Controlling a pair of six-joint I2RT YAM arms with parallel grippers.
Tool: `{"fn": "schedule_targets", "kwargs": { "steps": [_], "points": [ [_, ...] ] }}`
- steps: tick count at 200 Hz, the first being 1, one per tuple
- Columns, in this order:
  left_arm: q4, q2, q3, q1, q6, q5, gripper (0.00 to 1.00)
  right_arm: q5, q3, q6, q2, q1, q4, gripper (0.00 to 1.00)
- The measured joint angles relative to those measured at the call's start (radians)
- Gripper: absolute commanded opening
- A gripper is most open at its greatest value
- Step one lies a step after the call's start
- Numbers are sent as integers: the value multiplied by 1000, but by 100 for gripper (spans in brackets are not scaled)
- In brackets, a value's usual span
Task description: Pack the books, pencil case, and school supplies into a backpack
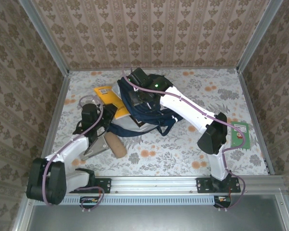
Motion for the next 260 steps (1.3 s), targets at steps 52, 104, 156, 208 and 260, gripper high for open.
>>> {"fn": "schedule_targets", "kwargs": {
  "steps": [52, 104, 156, 208, 260],
  "points": [
    [203, 145, 8, -97, -48, -2, 0, -8, 0, 18, 0, -4, 0, 0],
    [172, 226, 0, -147, -60, -48, 4, -19, 0, 19, 0, -7, 1, 0],
    [44, 266, 47, -167, -36, -91, 24, -31, -11, 23, 0, -12, 8, 0],
    [5, 386, 201, -250, -10, -111, 49, -34, -13, 25, 0, -14, 11, 0],
    [-92, 378, 240, -298, 10, -145, 92, -53, -53, 25, -15, -32, 31, 0]
  ]
}}
